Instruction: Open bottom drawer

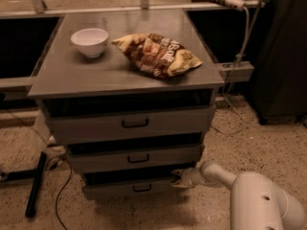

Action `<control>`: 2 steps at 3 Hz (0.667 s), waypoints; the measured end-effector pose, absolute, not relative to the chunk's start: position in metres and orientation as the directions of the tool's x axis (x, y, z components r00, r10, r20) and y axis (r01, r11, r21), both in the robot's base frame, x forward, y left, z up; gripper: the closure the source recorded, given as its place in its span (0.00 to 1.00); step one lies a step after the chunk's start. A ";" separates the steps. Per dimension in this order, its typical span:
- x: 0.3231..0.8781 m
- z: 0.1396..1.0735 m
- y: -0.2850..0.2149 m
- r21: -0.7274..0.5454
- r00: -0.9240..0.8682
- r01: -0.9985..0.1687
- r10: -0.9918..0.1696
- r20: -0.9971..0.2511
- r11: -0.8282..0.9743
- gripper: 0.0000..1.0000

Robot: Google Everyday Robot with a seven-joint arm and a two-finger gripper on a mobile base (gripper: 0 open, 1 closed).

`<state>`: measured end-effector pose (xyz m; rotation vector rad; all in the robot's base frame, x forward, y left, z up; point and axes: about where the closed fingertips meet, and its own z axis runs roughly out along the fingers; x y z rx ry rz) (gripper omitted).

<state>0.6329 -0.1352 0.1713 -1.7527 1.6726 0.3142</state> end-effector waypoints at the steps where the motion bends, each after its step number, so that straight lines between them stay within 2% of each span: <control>1: 0.633 0.172 -0.135 -0.306 0.143 -0.950 -0.785 -0.603 0.062 0.38; 2: 0.585 0.166 -0.143 -0.271 0.133 -0.961 -0.761 -0.635 0.058 0.60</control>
Offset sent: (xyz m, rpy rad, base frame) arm -0.1951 -0.0362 -0.0190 0.1398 0.1332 0.0532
